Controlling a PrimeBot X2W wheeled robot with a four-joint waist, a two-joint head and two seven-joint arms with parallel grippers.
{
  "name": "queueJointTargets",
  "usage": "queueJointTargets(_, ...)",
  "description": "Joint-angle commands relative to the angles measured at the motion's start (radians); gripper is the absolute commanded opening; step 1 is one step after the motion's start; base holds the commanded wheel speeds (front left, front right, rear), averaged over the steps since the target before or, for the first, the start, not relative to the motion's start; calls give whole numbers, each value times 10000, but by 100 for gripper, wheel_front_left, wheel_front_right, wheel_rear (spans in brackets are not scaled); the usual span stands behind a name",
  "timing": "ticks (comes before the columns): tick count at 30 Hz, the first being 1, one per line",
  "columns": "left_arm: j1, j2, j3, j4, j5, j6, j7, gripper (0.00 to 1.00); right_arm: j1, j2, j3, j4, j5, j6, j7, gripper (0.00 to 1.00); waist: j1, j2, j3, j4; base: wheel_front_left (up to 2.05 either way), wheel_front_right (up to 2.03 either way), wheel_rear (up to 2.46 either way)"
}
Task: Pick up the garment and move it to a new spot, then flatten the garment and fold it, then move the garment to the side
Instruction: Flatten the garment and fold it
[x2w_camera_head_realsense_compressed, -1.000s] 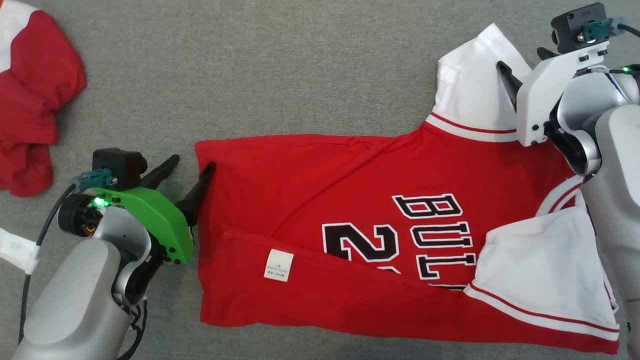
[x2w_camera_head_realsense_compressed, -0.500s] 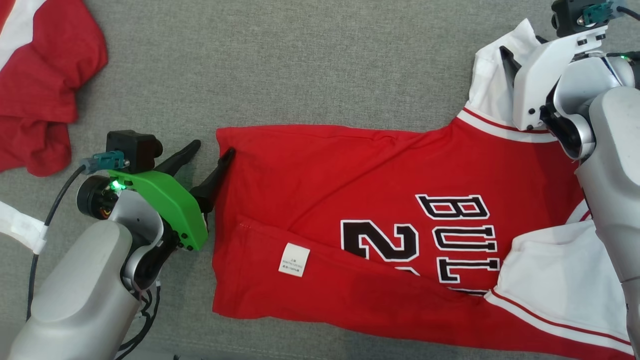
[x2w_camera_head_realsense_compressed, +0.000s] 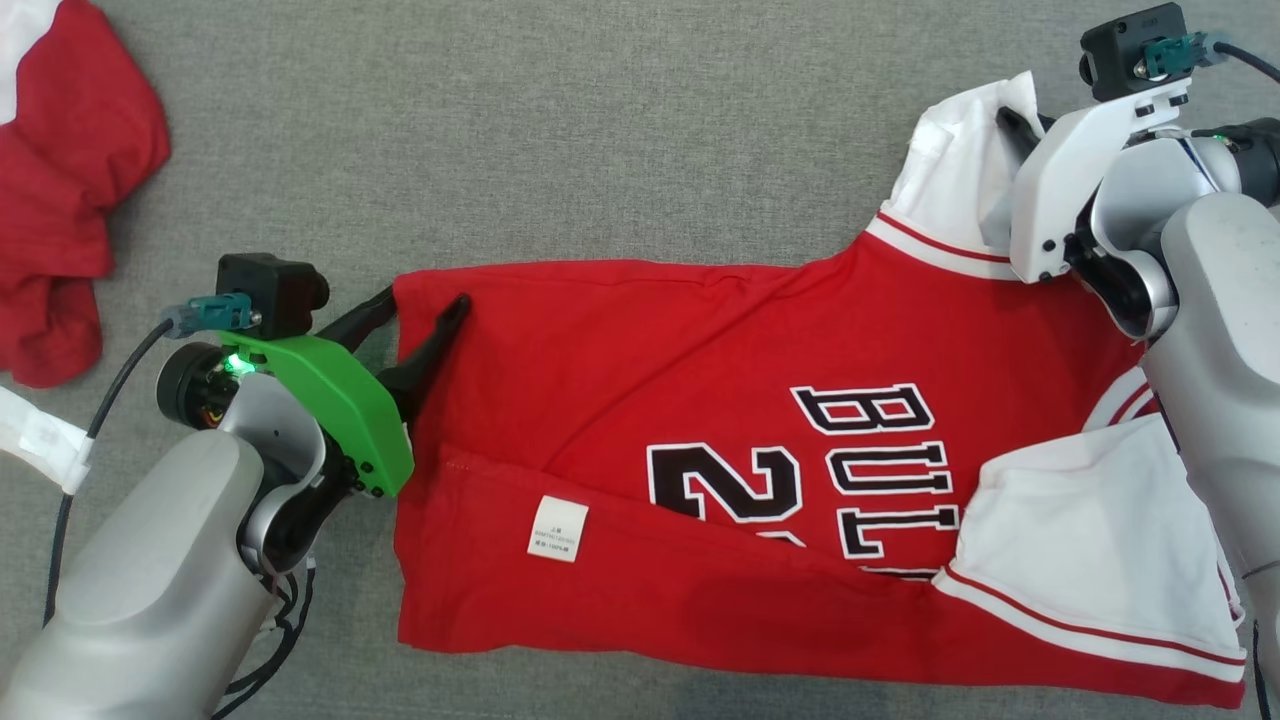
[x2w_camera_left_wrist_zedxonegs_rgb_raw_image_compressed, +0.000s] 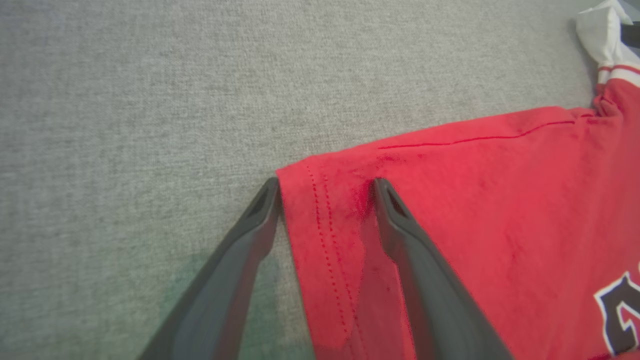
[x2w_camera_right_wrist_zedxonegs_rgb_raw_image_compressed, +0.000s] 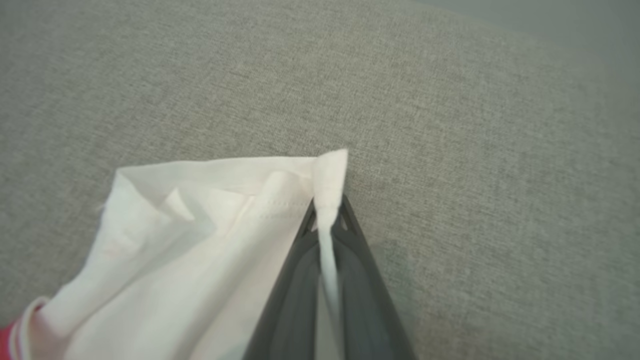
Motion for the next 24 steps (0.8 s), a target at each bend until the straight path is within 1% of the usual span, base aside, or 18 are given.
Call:
queueJointTargets(1,-92,0,-119,150,-98,-28,-21,0,198,-90,53,111,79,-21,-110,0,0,0,-123,-128,0,0,0)
queueJointTargets(7,-231,148,-102,459,16,-27,-707,0,220,-150,177,93,377,-20,-736,0,0,0,-537,-378,0,0,0)
queueJointTargets(12,-254,309,143,599,94,35,-1311,0,321,-318,198,-53,746,-20,-1198,0,0,0,-985,-529,0,0,0)
queueJointTargets(19,288,604,109,113,176,117,-1495,0,891,-714,481,-662,1255,-20,-1475,0,0,0,-1553,-646,0,0,0)
queueJointTargets(22,733,709,13,-324,169,205,-1546,0,1559,-981,581,-1408,1712,-20,-1732,0,0,0,-1881,-687,0,0,0)
queueJointTargets(23,1126,832,6,-742,99,348,-1627,0,2163,-1249,565,-2062,1934,-20,-1885,0,0,0,-2099,-734,0,0,0)
queueJointTargets(24,1346,925,12,-949,77,432,-1666,0,2498,-1357,524,-2420,2055,-20,-1910,0,0,0,-2201,-768,0,0,0)
